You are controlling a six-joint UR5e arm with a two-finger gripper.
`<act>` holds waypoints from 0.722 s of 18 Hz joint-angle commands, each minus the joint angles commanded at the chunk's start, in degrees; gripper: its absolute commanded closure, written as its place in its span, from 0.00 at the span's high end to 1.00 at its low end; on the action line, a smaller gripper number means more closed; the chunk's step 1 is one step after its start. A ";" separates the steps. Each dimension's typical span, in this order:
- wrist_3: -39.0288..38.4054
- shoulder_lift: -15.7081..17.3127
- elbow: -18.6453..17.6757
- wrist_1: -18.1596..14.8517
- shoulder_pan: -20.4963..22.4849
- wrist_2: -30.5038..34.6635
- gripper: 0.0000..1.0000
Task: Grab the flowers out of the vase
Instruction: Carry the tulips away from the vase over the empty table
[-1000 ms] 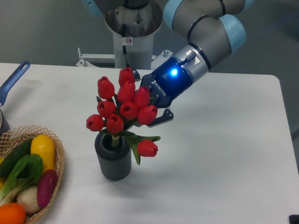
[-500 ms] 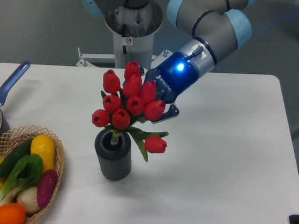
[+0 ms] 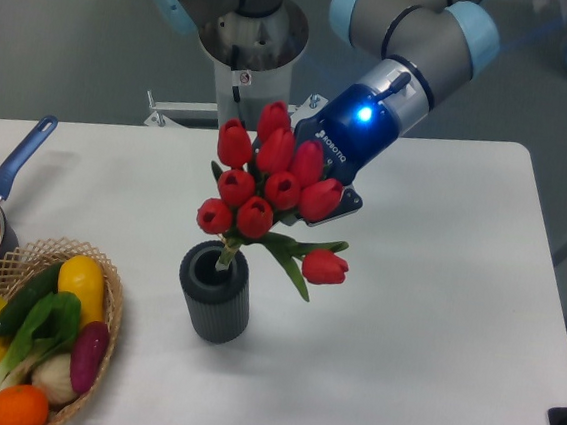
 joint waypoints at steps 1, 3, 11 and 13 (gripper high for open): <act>-0.09 0.00 0.09 0.00 0.00 0.00 0.47; -0.09 0.00 0.18 0.00 0.00 0.00 0.47; 0.00 -0.26 2.28 0.00 1.49 1.14 0.47; 0.17 -0.44 2.55 0.09 2.89 1.32 0.47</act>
